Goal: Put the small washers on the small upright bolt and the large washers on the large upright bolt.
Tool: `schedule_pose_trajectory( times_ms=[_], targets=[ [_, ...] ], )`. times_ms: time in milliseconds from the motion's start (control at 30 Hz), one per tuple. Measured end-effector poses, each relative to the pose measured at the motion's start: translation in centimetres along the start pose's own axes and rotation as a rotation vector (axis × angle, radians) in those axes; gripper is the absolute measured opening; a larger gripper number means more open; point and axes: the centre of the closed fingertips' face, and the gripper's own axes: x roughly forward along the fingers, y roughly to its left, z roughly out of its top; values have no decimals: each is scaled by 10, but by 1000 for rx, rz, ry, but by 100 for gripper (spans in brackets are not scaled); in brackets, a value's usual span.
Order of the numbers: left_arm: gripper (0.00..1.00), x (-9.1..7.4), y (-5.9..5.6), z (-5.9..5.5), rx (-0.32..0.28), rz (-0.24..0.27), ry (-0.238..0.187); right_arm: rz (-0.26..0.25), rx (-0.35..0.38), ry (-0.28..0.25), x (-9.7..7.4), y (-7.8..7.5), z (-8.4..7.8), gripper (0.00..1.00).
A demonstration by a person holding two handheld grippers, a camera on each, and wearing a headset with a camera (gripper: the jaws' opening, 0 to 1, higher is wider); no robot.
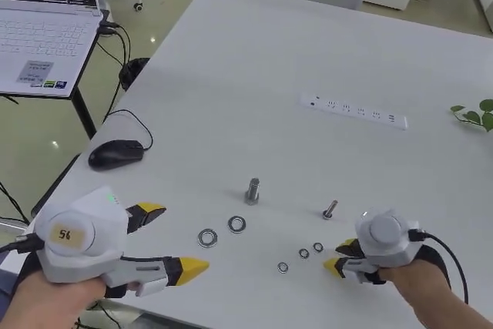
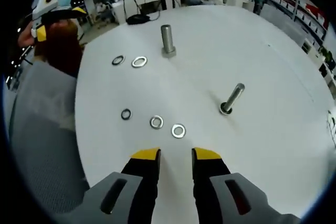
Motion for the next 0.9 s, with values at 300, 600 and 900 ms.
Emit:
schedule_pose_trajectory(
  times_ms=[300,600,900],
  targets=[
    [69,1,-2,-1,4,-5,4,30,-85,22,9,-6,17,23],
    [69,-1,0,-3,1,-1,10,78,-213,93,18,-3,15,20],
    [68,0,1,-2,5,1,11,102,-292,124,20,-3,15,19]
  ],
)
